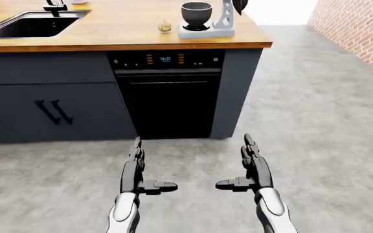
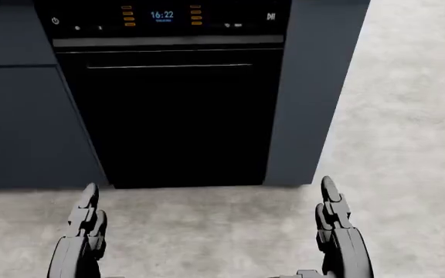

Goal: Place the bread in the stand mixer bowl.

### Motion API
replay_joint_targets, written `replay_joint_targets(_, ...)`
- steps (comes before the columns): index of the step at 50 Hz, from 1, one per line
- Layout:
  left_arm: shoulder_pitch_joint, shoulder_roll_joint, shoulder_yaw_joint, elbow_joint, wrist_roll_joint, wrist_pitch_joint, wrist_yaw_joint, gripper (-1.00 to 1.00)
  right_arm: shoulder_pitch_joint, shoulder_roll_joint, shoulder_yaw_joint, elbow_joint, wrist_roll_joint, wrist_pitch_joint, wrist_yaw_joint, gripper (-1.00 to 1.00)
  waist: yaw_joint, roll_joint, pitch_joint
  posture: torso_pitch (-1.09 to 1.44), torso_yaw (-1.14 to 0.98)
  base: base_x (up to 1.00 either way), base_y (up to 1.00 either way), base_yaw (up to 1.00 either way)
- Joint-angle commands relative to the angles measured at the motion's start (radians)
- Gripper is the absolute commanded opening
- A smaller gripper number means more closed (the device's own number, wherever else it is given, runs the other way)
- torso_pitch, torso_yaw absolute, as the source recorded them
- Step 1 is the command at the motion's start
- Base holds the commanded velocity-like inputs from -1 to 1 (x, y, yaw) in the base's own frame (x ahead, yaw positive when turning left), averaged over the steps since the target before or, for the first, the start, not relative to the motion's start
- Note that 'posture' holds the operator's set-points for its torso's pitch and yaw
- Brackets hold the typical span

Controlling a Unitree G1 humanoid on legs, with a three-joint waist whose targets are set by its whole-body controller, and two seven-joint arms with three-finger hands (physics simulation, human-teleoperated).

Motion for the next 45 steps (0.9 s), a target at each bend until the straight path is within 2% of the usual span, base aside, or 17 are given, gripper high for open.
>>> replay_joint_targets(1, -0.032, 0.004, 0.001, -0.085, -0.002, -0.054, 0.001, 1.0, -0.033, -0.004, 0.004, -0.088, -0.006, -0.046, -0.002, 1.0, -0.002, -0.008, -0.001, 0.0, 0.0, 0.0, 0.0, 0.0)
replay_joint_targets(3, -0.041, 0.005, 0.006, -0.062, -0.005, -0.069, -0.001, 1.0, -0.034, -0.004, 0.004, -0.092, -0.009, -0.039, -0.002, 1.0, 0.008, -0.001, -0.062, 0.0, 0.0, 0.0, 0.0, 0.0)
replay_joint_targets(4, -0.037, 0.005, 0.004, -0.074, -0.004, -0.061, 0.0, 1.0, -0.039, -0.005, 0.002, -0.081, -0.008, -0.044, -0.001, 1.0, 0.008, -0.002, -0.052, 0.0, 0.0, 0.0, 0.0, 0.0)
replay_joint_targets(5, -0.037, 0.005, 0.005, -0.079, -0.008, -0.056, -0.002, 1.0, -0.038, -0.004, 0.003, -0.086, -0.009, -0.04, -0.001, 1.0, 0.007, -0.006, -0.017, 0.0, 0.0, 0.0, 0.0, 0.0)
replay_joint_targets(7, -0.036, 0.005, 0.005, -0.081, -0.008, -0.054, -0.001, 1.0, -0.037, -0.004, 0.003, -0.084, -0.008, -0.044, 0.001, 1.0, 0.007, -0.007, -0.07, 0.0, 0.0, 0.0, 0.0, 0.0)
replay_joint_targets(8, -0.039, 0.005, 0.006, -0.074, -0.008, -0.058, -0.001, 1.0, -0.037, -0.004, 0.002, -0.086, -0.007, -0.043, 0.001, 1.0, 0.007, -0.007, -0.075, 0.0, 0.0, 0.0, 0.0, 0.0)
replay_joint_targets(20, -0.033, 0.005, 0.005, -0.1, -0.01, -0.028, 0.005, 1.0, -0.044, -0.003, 0.006, -0.062, -0.027, -0.061, -0.012, 1.0, 0.007, -0.003, -0.088, 0.0, 0.0, 0.0, 0.0, 0.0)
replay_joint_targets(24, -0.147, 0.021, 0.061, -0.01, -0.124, 0.078, -0.029, 1.0, -0.11, -0.008, -0.004, -0.07, 0.0, 0.04, -0.007, 1.0, 0.009, -0.002, -0.092, 0.0, 0.0, 0.0, 0.0, 0.0)
replay_joint_targets(26, -0.214, 0.05, 0.055, 0.037, -0.074, -0.015, -0.021, 1.0, -0.191, -0.021, -0.029, -0.043, 0.038, 0.096, 0.001, 1.0, 0.009, -0.001, -0.094, 0.0, 0.0, 0.0, 0.0, 0.0)
replay_joint_targets(27, -0.233, 0.064, 0.032, 0.032, 0.007, -0.044, 0.008, 1.0, -0.228, -0.021, -0.043, -0.037, 0.066, 0.116, -0.008, 1.0, 0.008, -0.001, -0.094, 0.0, 0.0, 0.0, 0.0, 0.0)
replay_joint_targets(28, -0.278, 0.054, 0.058, 0.04, -0.04, -0.027, 0.016, 1.0, -0.264, -0.027, -0.027, -0.064, 0.059, 0.16, -0.013, 1.0, 0.006, -0.001, -0.096, 0.0, 0.0, 0.0, 0.0, 0.0)
replay_joint_targets(29, -0.306, 0.065, 0.048, -0.001, -0.028, -0.004, 0.011, 1.0, -0.299, -0.033, -0.022, -0.108, 0.055, 0.206, -0.023, 1.0, 0.006, -0.003, -0.098, 0.0, 0.0, 0.0, 0.0, 0.0)
replay_joint_targets(31, -0.41, 0.088, 0.091, -0.015, -0.07, 0.07, 0.043, 1.0, -0.392, -0.056, -0.044, -0.211, 0.08, 0.348, -0.036, 1.0, 0.008, -0.004, -0.101, 0.0, 0.0, 0.0, 0.0, 0.0)
replay_joint_targets(36, -0.646, 0.196, 0.117, -0.178, -0.106, 0.383, 0.063, 1.0, -0.689, -0.172, -0.138, -0.336, 0.2, 0.665, -0.083, 1.0, 0.009, -0.003, -0.093, 0.0, 0.0, 0.0, 0.0, 0.0)
replay_joint_targets(37, -0.713, 0.205, 0.147, -0.187, -0.143, 0.444, 0.085, 1.0, -0.756, -0.208, -0.148, -0.325, 0.214, 0.704, -0.089, 1.0, 0.009, -0.003, -0.09, 0.0, 0.0, 0.0, 0.0, 0.0)
replay_joint_targets(42, -0.952, 0.34, 0.146, -0.205, -0.176, 0.656, 0.061, 1.0, -0.958, -0.333, -0.178, -0.28, 0.273, 0.808, -0.093, 1.0, 0.008, -0.004, -0.079, 0.0, 0.0, 0.0, 0.0, 0.0)
replay_joint_targets(45, -1.016, 0.441, 0.211, -0.23, -0.205, 0.74, 0.022, 1.0, -1.098, -0.443, -0.177, -0.244, 0.286, 0.884, -0.046, 1.0, 0.008, -0.002, -0.071, 0.0, 0.0, 0.0, 0.0, 0.0)
